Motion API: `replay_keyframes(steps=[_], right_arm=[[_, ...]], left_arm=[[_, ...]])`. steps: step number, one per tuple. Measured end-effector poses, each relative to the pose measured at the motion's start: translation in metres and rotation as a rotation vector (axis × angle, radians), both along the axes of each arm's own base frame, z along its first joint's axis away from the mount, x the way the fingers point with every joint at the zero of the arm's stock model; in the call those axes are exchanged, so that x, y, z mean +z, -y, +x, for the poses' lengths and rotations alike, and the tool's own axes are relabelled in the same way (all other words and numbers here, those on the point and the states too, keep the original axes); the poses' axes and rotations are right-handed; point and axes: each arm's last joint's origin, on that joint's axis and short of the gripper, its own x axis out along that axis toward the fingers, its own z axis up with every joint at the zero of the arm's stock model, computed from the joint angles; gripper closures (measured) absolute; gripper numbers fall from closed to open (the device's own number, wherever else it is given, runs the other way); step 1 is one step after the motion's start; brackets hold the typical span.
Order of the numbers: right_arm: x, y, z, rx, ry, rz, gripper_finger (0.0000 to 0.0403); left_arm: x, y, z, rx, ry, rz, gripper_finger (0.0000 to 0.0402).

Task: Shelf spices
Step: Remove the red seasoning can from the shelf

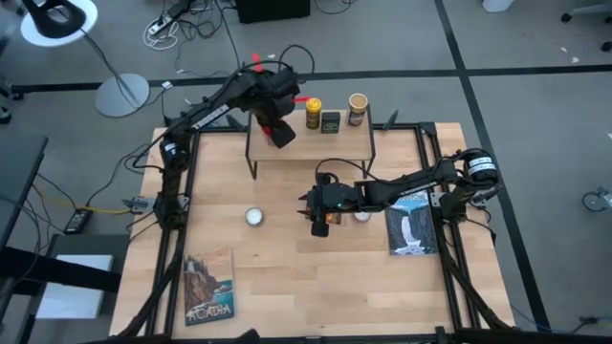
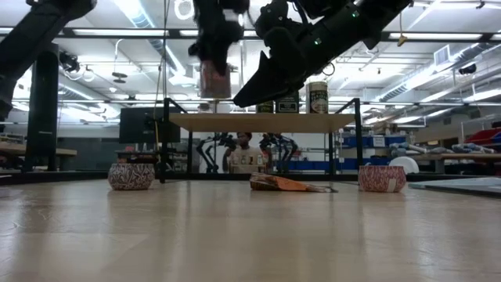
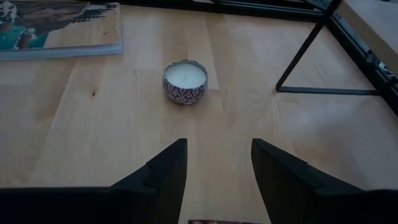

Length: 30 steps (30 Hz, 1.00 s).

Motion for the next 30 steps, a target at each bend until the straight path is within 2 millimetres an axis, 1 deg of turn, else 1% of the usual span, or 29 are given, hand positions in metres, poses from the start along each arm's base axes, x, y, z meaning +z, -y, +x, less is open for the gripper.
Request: replay_keyframes(steps=[2, 5, 9, 11, 13, 16, 20, 27, 30], right_arm=[[0.0, 0.0, 0.0, -0.003, -0.006, -0.005, 0.0225], [-0.001, 0.0, -0.001, -0.005, -0.018, -0.028, 0.0225], [0.001, 0.001, -0.002, -0.017, -0.016, -0.041, 0.0222], [0.003, 0.001, -0.003, -0.023, -0.016, -0.048, 0.0222], [0.009, 0.0, -0.005, -0.023, 0.004, -0.052, 0.0222], [0.018, -0.003, -0.009, -0.025, 0.021, -0.064, 0.0222], [0.034, -0.009, -0.018, -0.008, 0.049, -0.069, 0.0222], [0.062, -0.021, -0.037, 0.022, 0.095, -0.087, 0.0222], [0.072, -0.026, -0.044, 0.04, 0.125, -0.085, 0.0222]], left_arm=[[0.017, 0.015, -0.003, -0.053, 0.058, 0.04, 0.0192], [0.029, 0.038, -0.014, -0.115, 0.055, 0.044, 0.0192], [0.036, 0.063, -0.016, -0.158, 0.075, 0.055, 0.0192], [0.039, 0.076, -0.013, -0.199, 0.094, 0.058, 0.0192], [0.037, 0.089, -0.009, -0.244, 0.092, 0.049, 0.0192], [0.026, 0.106, -0.001, -0.333, 0.038, 0.046, 0.0192], [-0.003, 0.119, 0.008, -0.376, -0.095, 0.048, 0.0192], [-0.054, 0.125, 0.005, -0.39, -0.292, -0.008, 0.0192], [-0.072, 0.126, 0.002, -0.389, -0.313, -0.016, 0.0192]])
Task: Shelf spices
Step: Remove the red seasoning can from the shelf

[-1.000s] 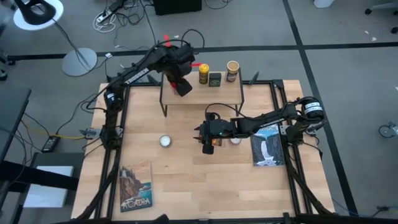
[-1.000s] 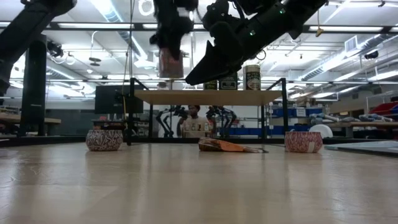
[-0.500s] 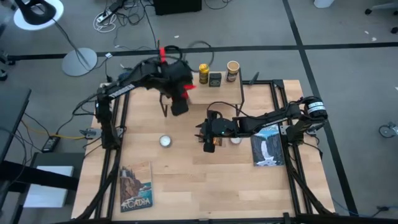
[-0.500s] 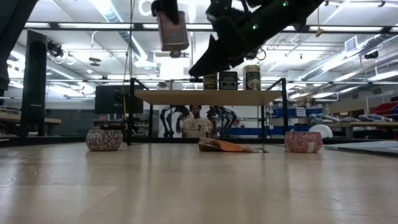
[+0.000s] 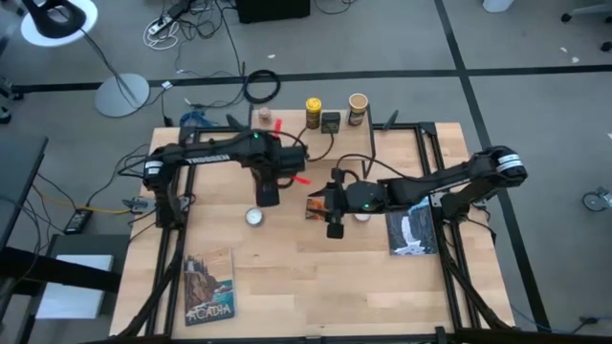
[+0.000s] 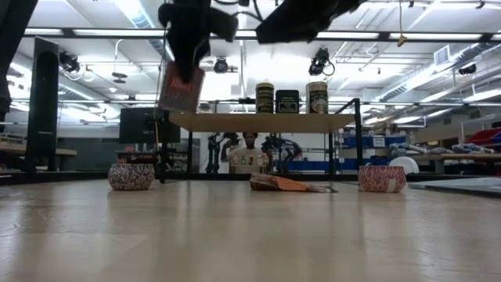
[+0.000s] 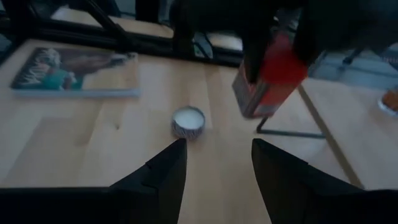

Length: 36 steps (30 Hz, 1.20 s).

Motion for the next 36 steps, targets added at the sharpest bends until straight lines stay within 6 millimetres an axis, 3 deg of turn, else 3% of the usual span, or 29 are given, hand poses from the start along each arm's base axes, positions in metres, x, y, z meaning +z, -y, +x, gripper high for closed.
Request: replay_keyframes(steps=[7, 17, 25, 36], right_arm=[[0.011, -0.009, -0.013, -0.013, 0.003, -0.056, 0.0222], [0.014, -0.01, -0.014, -0.018, 0.016, -0.066, 0.0222], [0.014, -0.01, -0.014, -0.028, 0.021, -0.069, 0.0222], [0.014, -0.011, -0.014, -0.024, 0.022, -0.068, 0.0222]], left_arm=[[-0.028, 0.001, -0.021, -0.005, 0.054, 0.009, 0.0192], [-0.062, 0.006, -0.056, -0.052, 0.153, -0.016, 0.0192], [-0.086, 0.002, -0.062, -0.096, 0.157, -0.021, 0.0192], [-0.105, -0.011, -0.067, -0.11, 0.163, -0.034, 0.0192]])
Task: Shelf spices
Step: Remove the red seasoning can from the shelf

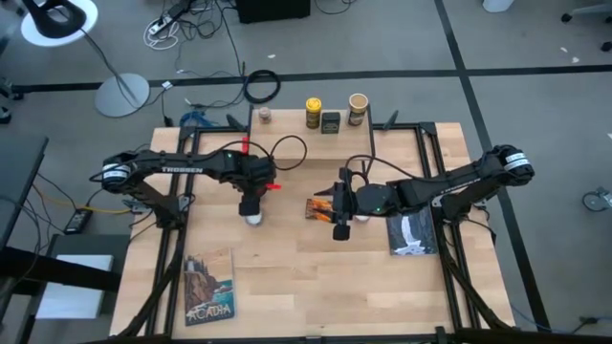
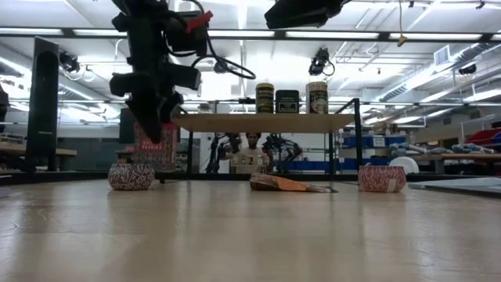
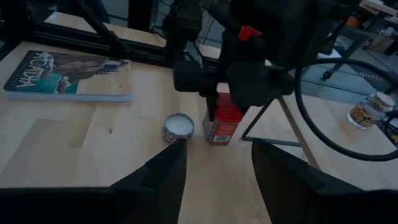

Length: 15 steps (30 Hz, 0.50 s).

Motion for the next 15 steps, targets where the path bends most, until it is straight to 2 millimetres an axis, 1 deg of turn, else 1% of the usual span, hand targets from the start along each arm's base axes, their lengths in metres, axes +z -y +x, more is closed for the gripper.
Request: replay_keyframes(steps=[4, 15], right_arm=[[-0.0001, -0.0001, 0.0001, 0.0, 0.0, 0.0, 0.0222], [0.0001, -0.0002, 0.0003, 0.001, 0.003, 0.0, 0.0222]], left_arm=[[-0.0041, -0.0007, -0.001, -0.003, 0.004, -0.013, 0.0192], [-0.0038, -0.0001, 0.0009, -0.011, 0.029, -0.044, 0.0192]])
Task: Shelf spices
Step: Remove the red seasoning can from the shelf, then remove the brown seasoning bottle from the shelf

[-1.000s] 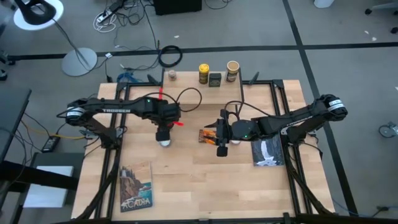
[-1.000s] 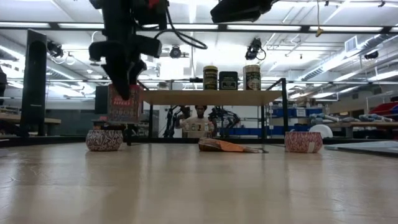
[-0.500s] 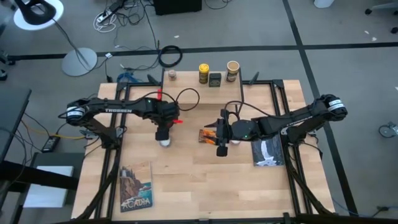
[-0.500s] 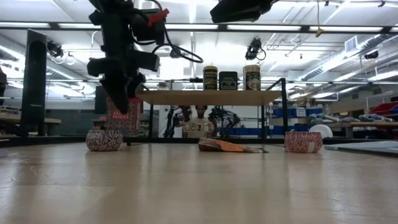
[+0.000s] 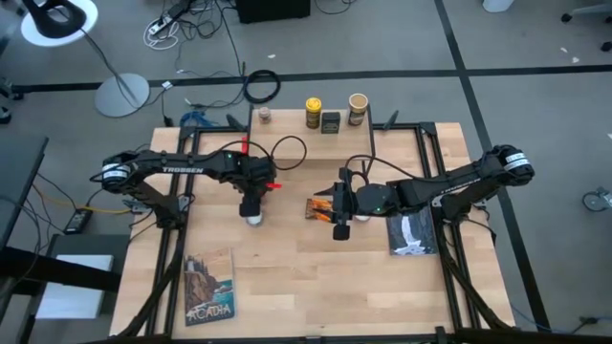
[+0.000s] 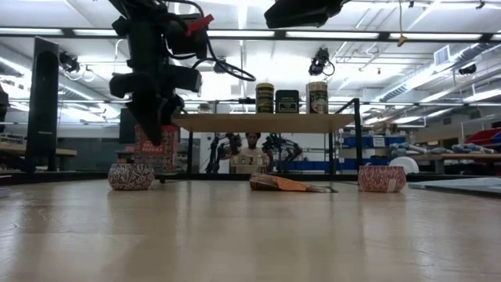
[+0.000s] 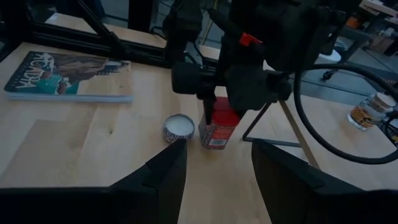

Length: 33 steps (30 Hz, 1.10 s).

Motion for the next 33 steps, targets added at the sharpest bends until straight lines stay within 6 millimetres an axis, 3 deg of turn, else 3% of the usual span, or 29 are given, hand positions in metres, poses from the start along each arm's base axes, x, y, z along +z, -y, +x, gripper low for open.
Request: replay_keyframes(steps=[3, 10, 20, 33], right_arm=[[0.0, 0.0, 0.0, 0.0, 0.0, 0.0, 0.0222], [0.0, 0.0, 0.0, 0.0, 0.0, 0.0, 0.0222], [0.0, 0.0, 0.0, 0.005, -0.004, -0.016, 0.0222], [0.0, 0.001, -0.003, -0.057, -0.021, -0.089, 0.0222]], left_arm=[[0.0, 0.0, 0.001, 0.005, 0.01, -0.007, 0.0192], [0.0, 0.001, 0.001, 0.022, 0.017, -0.037, 0.0129], [0.003, 0.017, 0.005, 0.051, 0.028, -0.073, 0.0143], [0.042, 0.029, 0.024, 0.016, 0.142, 0.017, 0.0143]])
